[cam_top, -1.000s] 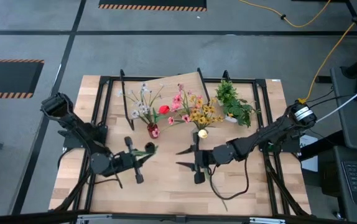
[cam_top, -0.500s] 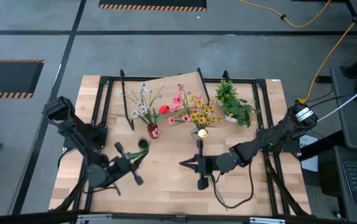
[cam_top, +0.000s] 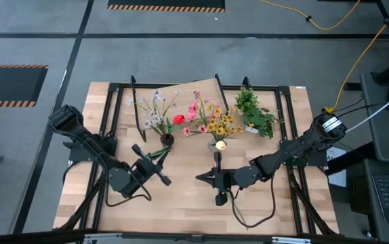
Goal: Pick and place flowers into a vace then onto a shelf
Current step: Put the black flower into the red flower vase
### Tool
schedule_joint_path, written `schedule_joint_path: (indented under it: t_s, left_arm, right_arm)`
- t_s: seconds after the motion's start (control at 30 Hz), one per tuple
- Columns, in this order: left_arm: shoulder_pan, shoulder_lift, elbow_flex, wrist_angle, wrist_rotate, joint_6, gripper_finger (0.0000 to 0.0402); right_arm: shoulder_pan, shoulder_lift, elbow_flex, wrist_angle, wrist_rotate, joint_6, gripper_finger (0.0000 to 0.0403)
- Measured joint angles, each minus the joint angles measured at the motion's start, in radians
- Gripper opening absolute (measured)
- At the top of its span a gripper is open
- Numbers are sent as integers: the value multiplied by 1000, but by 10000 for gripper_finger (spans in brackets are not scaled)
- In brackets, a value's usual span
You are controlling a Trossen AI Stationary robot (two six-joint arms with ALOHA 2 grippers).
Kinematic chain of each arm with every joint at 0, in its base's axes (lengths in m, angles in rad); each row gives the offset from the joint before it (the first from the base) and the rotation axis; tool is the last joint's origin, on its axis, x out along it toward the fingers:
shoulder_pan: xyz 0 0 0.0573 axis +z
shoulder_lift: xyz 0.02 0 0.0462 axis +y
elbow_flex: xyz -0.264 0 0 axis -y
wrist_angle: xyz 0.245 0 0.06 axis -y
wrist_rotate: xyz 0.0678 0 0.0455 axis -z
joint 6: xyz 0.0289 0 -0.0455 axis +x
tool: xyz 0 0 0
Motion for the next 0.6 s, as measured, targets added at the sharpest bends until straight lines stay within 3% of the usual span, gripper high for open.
schedule_joint_path:
  t_s: [0.2, 0.6]
  left_arm:
    - [36, -10, 0, 0, 0, 18, 3]
    - [50, -152, -171, 0, 0, -129, 3]
  right_arm:
    - [0, 0, 0, -21, 0, -21, 2]
    - [0, 0, 0, -46, 0, -18, 6]
